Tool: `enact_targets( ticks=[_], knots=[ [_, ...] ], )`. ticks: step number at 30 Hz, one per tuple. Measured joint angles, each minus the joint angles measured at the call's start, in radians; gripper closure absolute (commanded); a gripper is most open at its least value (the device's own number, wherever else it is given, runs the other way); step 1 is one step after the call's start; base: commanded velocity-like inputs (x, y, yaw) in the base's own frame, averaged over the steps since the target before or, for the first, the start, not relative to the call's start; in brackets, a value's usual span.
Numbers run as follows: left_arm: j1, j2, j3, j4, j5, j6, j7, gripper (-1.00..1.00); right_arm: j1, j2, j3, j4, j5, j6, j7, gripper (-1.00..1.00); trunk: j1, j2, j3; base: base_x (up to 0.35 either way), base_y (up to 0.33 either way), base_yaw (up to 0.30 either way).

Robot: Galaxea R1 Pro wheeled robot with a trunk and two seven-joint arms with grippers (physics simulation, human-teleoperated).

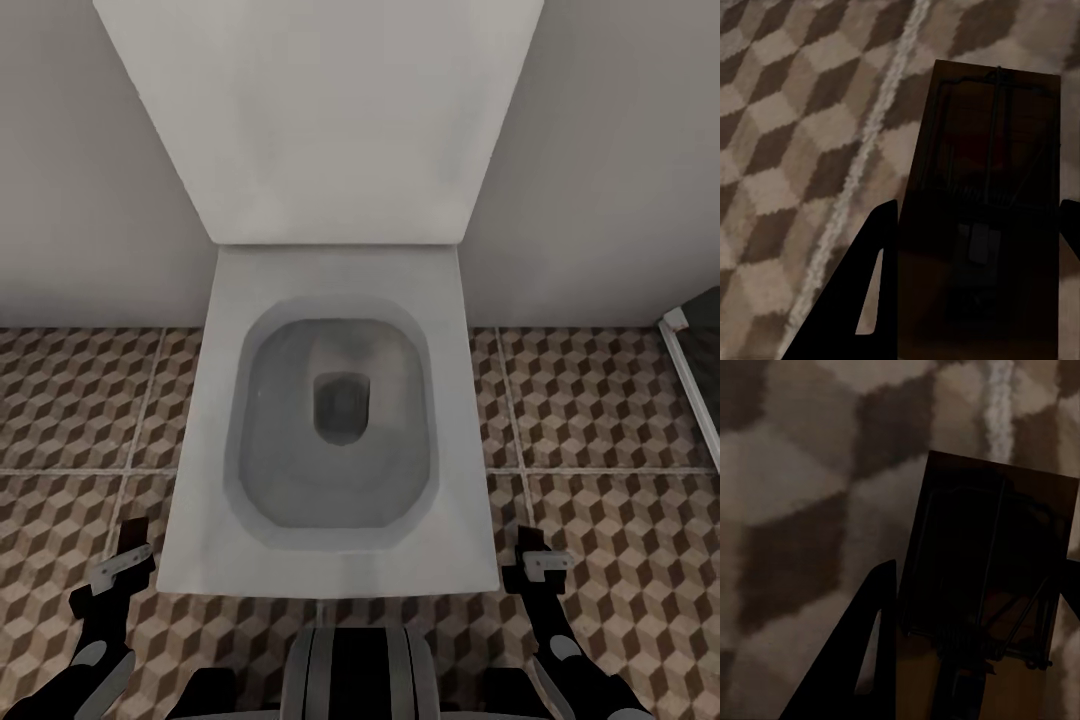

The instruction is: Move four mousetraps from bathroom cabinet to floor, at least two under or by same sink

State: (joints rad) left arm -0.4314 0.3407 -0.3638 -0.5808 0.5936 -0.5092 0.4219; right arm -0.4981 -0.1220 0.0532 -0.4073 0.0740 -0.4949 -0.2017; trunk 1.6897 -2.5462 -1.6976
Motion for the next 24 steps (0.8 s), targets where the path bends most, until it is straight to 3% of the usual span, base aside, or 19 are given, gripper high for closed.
enact_targets(
  ticks=[24],
  knots=[
    [0.0, 0.002, 0.007, -0.011, 0.001, 0.002, 0.0, 1.0, -0.003, 0.0, -0.001, -0.038, 0.003, -0.002, -0.002, 1.0, 0.0, 0.0, 0.0, -0.001, 0.0, 0.0]
  ],
)
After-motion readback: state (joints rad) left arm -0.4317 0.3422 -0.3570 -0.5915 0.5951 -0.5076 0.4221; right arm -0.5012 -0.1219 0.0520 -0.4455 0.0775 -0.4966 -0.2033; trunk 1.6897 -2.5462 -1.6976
